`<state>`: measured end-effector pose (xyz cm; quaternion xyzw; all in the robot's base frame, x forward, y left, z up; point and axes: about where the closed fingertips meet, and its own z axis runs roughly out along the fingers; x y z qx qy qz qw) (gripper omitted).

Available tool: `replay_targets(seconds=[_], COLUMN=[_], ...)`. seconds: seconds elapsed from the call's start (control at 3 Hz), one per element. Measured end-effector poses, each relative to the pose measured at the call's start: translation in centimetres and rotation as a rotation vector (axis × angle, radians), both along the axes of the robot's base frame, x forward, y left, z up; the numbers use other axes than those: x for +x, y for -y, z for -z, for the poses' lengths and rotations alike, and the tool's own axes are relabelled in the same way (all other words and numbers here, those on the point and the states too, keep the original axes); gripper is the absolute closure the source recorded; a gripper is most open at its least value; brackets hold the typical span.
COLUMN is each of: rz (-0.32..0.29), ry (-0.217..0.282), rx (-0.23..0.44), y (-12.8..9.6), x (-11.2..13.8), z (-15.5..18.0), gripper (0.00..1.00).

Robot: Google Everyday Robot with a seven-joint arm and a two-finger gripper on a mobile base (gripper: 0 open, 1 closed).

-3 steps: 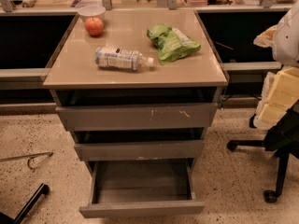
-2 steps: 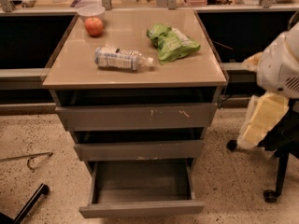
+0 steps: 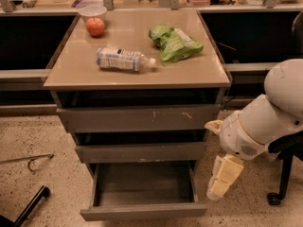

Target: Close bottom drawer

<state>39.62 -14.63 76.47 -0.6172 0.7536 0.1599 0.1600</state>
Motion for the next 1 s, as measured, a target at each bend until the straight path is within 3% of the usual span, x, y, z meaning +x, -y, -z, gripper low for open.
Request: replay_targets(seconds=[0.33,0.67,1.0], rz=[0.000,0.010,0.024], ry=[0.000,-0.035,-0.091], rx=[0.000,0.045,0.105], y=[0.0,-0.9,-2.6], x=[0.0,0.2,-0.3], z=[0.0,4.5,13.4], gripper=[0.00,0.00,0.00])
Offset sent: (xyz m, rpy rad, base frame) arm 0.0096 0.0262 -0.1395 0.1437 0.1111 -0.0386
